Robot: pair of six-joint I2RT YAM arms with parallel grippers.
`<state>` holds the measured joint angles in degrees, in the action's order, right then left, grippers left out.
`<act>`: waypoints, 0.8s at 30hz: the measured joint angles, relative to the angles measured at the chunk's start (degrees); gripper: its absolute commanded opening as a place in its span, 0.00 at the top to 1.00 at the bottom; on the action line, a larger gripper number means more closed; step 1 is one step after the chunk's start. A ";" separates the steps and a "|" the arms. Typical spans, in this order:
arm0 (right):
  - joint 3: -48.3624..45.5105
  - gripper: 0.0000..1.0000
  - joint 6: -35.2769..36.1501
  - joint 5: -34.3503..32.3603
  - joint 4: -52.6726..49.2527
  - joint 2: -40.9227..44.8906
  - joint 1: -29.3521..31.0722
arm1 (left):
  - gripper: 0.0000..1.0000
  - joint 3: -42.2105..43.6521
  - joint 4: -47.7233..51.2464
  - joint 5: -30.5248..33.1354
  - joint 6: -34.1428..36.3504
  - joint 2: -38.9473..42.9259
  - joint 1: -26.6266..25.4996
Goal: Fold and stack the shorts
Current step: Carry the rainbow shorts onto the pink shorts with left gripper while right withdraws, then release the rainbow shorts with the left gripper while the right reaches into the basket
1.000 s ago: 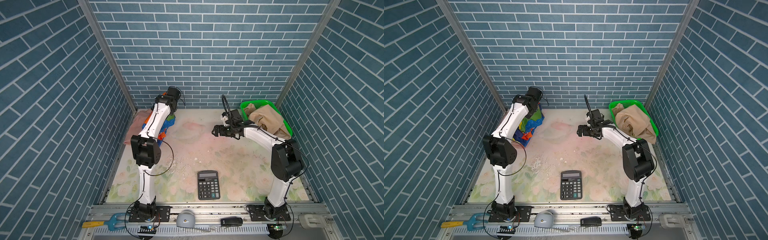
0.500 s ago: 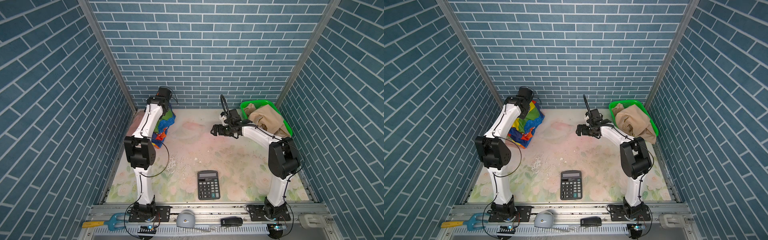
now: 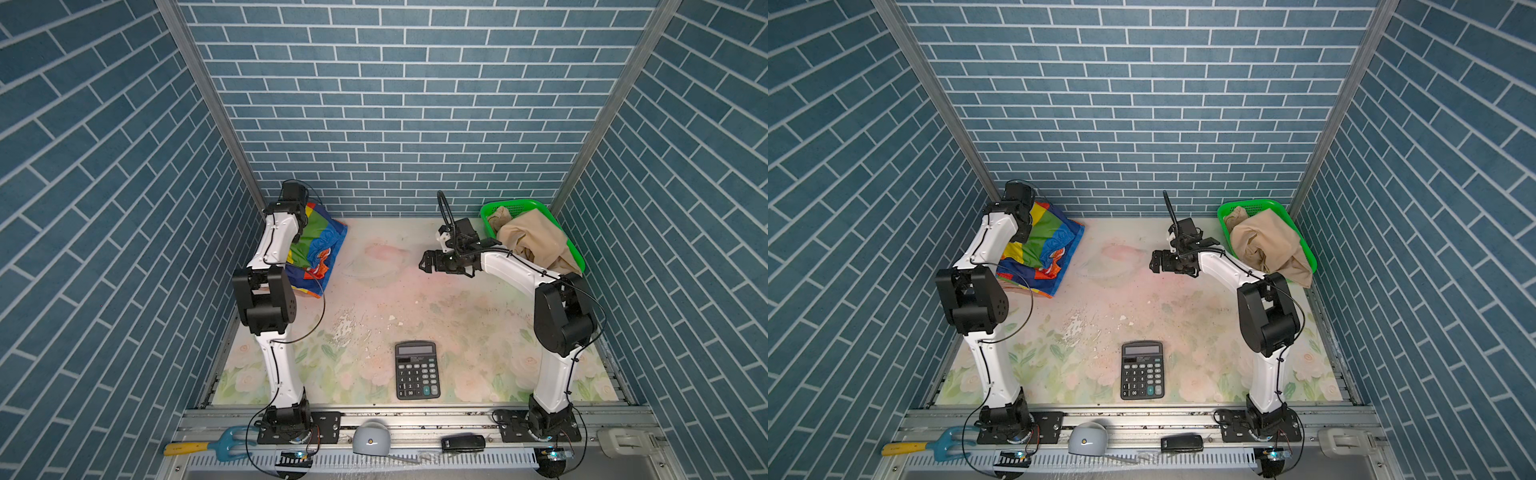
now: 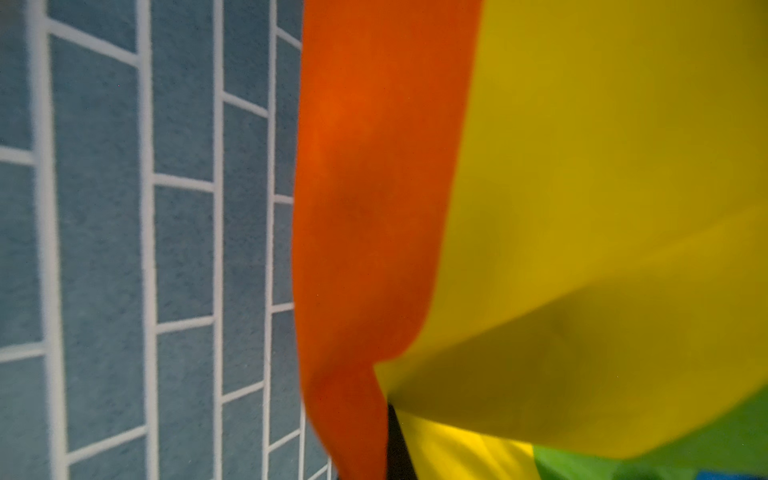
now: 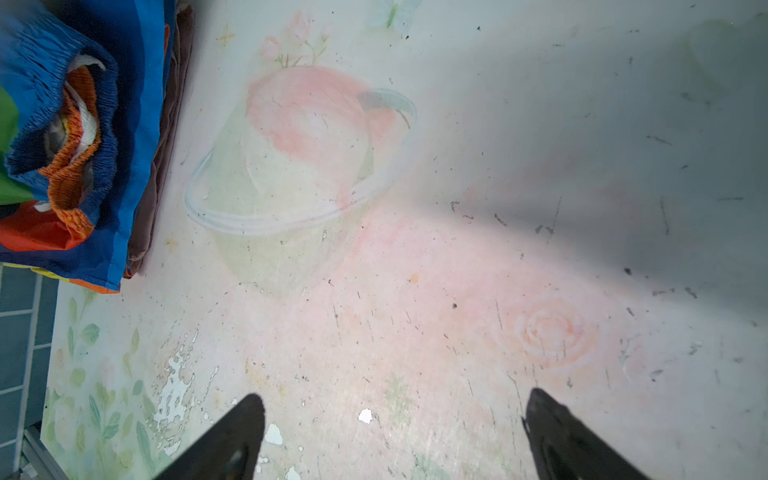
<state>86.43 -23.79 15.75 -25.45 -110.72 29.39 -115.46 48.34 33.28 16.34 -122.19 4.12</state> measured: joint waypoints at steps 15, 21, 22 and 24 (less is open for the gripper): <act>0.20 0.02 -0.02 -0.72 -3.50 -0.72 0.61 | 1.00 -6.69 0.48 0.11 -1.57 -12.94 6.69; 0.37 0.02 0.13 -2.01 -6.08 0.17 0.61 | 0.03 -12.35 3.54 -0.94 -3.72 -13.92 6.95; 0.74 0.02 0.26 -2.67 -7.28 0.66 0.61 | 0.01 -12.79 3.85 -1.73 -4.44 -13.55 6.93; 2.56 0.02 0.98 -4.44 -9.86 1.90 0.20 | 0.00 -12.81 4.74 -3.56 -6.01 -12.52 6.73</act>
<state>88.99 -22.81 11.31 -35.31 -108.81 29.58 -128.27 53.08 29.71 10.33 -134.72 10.85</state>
